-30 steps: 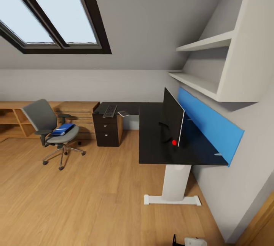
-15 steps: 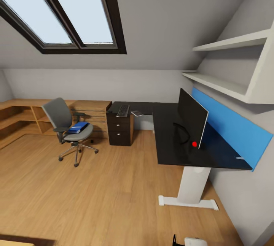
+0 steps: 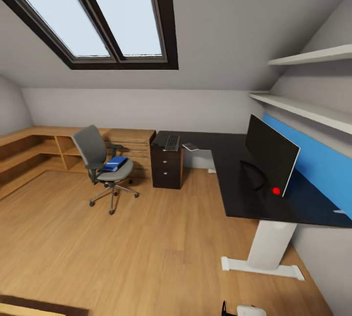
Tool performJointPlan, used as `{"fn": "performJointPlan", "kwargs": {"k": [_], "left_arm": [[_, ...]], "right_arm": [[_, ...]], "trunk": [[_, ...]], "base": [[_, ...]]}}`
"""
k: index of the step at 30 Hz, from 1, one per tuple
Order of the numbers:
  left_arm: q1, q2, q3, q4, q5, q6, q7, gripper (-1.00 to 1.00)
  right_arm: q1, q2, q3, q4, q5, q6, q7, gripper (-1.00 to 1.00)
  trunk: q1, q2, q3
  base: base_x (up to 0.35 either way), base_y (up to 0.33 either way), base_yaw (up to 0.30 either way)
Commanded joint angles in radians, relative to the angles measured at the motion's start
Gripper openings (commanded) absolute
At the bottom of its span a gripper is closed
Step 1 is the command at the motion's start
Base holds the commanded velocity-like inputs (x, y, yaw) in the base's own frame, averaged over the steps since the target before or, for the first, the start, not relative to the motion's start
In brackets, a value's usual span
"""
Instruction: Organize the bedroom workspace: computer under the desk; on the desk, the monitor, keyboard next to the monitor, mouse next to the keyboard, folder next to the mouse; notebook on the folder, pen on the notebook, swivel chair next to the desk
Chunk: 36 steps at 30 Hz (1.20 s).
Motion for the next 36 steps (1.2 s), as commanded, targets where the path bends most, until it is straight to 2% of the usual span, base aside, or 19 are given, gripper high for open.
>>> {"fn": "performJointPlan", "kwargs": {"k": [1, 9, 18, 29, 36], "left_arm": [[0.000, 0.000, -0.009, 0.000, 0.006, -0.002, 0.003, 1.00], [0.000, -0.001, -0.009, 0.000, 0.006, -0.002, 0.003, 1.00], [0.000, -0.015, -0.013, 0.000, 0.003, -0.002, 0.002, 1.00], [0.000, -0.017, -0.013, 0.000, 0.003, -0.002, 0.002, 1.00], [0.000, -0.017, -0.013, 0.000, 0.003, -0.002, 0.002, 1.00]], "right_arm": [[-0.001, 0.000, 0.009, 0.002, -0.010, -0.004, -0.001, 1.00], [-0.001, -0.001, 0.009, 0.002, -0.010, -0.004, -0.001, 1.00], [-0.001, -0.001, 0.009, 0.002, -0.009, -0.004, -0.001, 1.00], [-0.001, -0.001, 0.009, 0.003, -0.008, -0.004, -0.001, 1.00], [-0.001, -0.001, 0.009, 0.003, -0.008, -0.004, -0.001, 1.00]], "trunk": [[0.001, -0.001, -0.001], [0.001, -0.001, -0.001], [0.001, -0.001, -0.001], [0.001, -0.001, -0.001], [0.001, -0.001, -0.001]], "base": [[0.269, 0.225, 0.031], [0.310, 0.140, 0.007], [0.334, 0.006, 0.000], [0.335, 0.007, 0.000], [0.330, 0.125, 0.000]]}}
